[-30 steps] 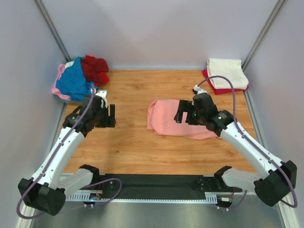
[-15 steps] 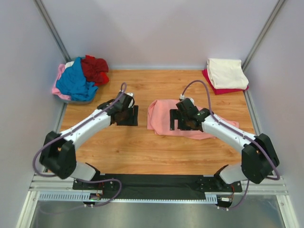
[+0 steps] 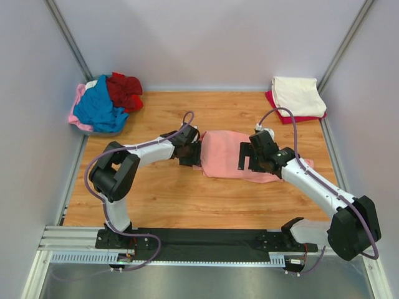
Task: Fold and stack the t-shirts
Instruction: Flatten the tshirt out
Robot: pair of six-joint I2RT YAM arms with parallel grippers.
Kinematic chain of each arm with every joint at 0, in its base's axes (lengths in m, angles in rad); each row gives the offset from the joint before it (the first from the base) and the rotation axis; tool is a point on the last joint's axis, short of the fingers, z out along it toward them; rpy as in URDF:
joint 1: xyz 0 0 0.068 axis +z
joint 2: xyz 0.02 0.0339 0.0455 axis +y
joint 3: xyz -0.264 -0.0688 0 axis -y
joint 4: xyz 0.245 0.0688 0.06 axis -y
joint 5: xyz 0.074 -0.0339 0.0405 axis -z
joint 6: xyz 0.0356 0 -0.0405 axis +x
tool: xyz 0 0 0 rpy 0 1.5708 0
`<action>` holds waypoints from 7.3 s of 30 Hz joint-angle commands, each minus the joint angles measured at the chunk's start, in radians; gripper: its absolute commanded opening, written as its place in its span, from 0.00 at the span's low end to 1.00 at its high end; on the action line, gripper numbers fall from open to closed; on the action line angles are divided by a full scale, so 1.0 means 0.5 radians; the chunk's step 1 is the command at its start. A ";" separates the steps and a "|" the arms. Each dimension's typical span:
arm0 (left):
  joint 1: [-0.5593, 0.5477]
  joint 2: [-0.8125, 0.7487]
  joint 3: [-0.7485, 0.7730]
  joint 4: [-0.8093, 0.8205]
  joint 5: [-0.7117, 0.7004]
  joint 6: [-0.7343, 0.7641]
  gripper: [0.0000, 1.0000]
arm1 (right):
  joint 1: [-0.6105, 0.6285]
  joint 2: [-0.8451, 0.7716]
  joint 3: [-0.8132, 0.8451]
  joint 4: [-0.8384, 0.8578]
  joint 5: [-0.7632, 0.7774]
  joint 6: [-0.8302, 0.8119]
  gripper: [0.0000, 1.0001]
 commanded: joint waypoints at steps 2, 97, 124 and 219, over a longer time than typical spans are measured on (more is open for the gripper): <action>-0.045 0.111 0.052 0.156 0.018 -0.058 0.46 | -0.042 -0.012 -0.060 0.051 -0.007 -0.033 1.00; -0.220 -1.288 -0.398 -0.764 -1.418 -0.009 0.68 | 0.007 0.028 -0.195 0.130 -0.492 0.010 0.87; 0.055 -0.681 0.015 -0.675 -1.520 0.310 0.00 | 0.017 0.046 -0.103 0.032 -0.422 -0.091 0.87; 0.875 0.087 0.353 -0.307 -0.651 0.399 0.00 | 0.041 0.206 0.093 -0.093 -0.403 -0.131 0.86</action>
